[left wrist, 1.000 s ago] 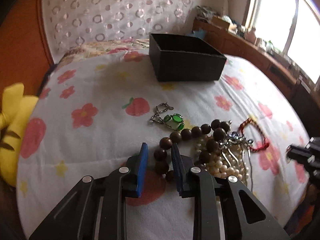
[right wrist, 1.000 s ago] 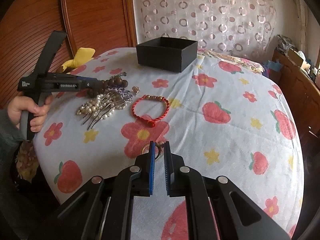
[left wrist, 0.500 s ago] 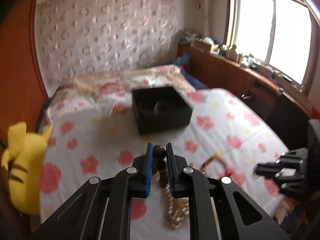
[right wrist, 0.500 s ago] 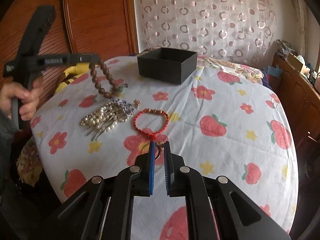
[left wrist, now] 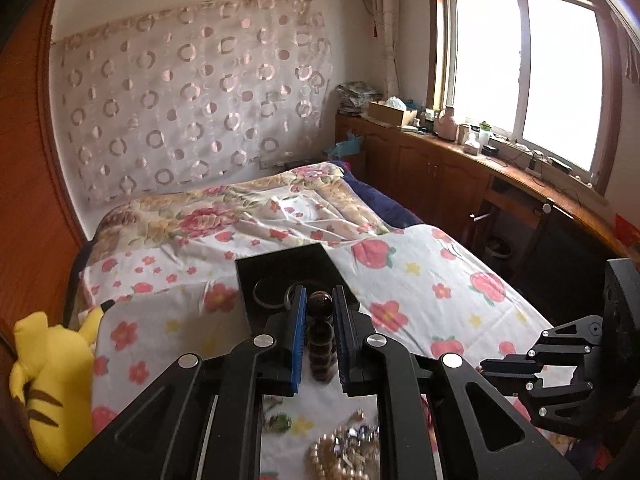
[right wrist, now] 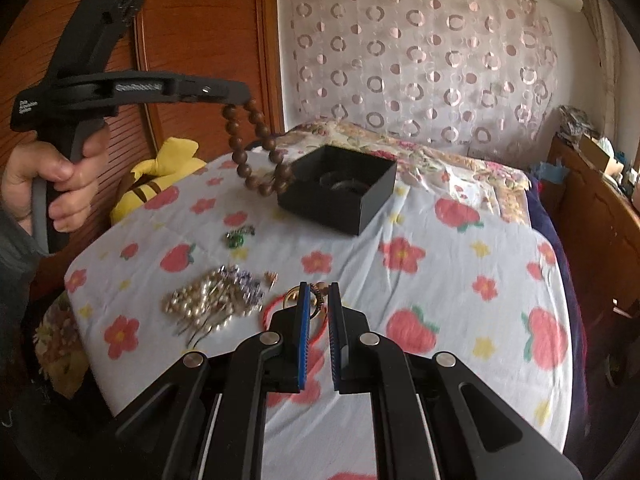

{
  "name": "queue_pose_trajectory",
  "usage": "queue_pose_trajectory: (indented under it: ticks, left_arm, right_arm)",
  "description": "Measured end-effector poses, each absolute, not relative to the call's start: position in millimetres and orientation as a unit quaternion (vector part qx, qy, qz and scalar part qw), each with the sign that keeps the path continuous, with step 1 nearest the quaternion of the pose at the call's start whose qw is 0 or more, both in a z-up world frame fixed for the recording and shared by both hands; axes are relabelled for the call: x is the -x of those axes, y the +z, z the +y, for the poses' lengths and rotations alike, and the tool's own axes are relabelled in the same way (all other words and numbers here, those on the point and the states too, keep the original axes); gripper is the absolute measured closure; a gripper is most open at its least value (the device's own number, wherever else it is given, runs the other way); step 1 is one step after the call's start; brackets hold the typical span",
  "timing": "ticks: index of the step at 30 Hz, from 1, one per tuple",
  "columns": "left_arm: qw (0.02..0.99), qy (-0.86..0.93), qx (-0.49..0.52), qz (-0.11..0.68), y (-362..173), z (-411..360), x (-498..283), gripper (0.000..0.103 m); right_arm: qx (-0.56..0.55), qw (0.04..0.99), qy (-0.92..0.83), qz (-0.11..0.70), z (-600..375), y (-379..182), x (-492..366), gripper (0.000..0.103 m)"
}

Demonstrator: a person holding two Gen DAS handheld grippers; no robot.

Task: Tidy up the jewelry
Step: 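Carry the bead bracelet to the box with the left gripper while the right carries the gold ring, then open both grippers inside the black box to drop the bead bracelet and ring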

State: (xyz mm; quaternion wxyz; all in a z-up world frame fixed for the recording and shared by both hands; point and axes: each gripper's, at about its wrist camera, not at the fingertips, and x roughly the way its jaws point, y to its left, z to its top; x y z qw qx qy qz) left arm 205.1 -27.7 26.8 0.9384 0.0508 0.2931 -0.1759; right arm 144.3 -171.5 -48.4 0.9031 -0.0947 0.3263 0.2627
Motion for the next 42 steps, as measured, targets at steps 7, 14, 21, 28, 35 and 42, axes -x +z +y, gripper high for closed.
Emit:
queue_pose_trajectory:
  ticks: [7, 14, 21, 28, 35, 42]
  left_arm:
    - [0.936, -0.179, -0.032, 0.303, 20.1, -30.8, -252.4, 0.091]
    - [0.932, -0.178, -0.021, 0.315, 4.4, -22.4, -293.5, 0.091]
    - [0.922, -0.165, -0.032, 0.350, -35.2, -17.5, -321.8, 0.091]
    - [0.921, -0.148, -0.027, 0.360, -56.7, -5.4, -323.1, 0.090]
    - [0.925, -0.140, -0.024, 0.351, -52.9, 5.2, -318.3, 0.079]
    - [0.931, -0.121, -0.028, 0.344, -50.0, 17.3, -299.5, 0.052]
  right_arm:
    - [0.085, 0.904, 0.273, 0.320, -170.9, -37.9, -180.5, 0.093]
    - [0.079, 0.903, 0.281, 0.315, -163.8, -32.4, -223.8, 0.093]
    - [0.077, 0.901, 0.286, 0.318, -150.7, -35.0, -274.6, 0.093]
    - [0.087, 0.889, 0.301, 0.334, -122.6, -55.9, -313.9, 0.093]
    - [0.080, 0.886, 0.296, 0.349, -114.2, -70.8, -337.5, 0.091]
    - [0.092, 0.892, 0.289, 0.335, -110.9, -63.5, -333.5, 0.083]
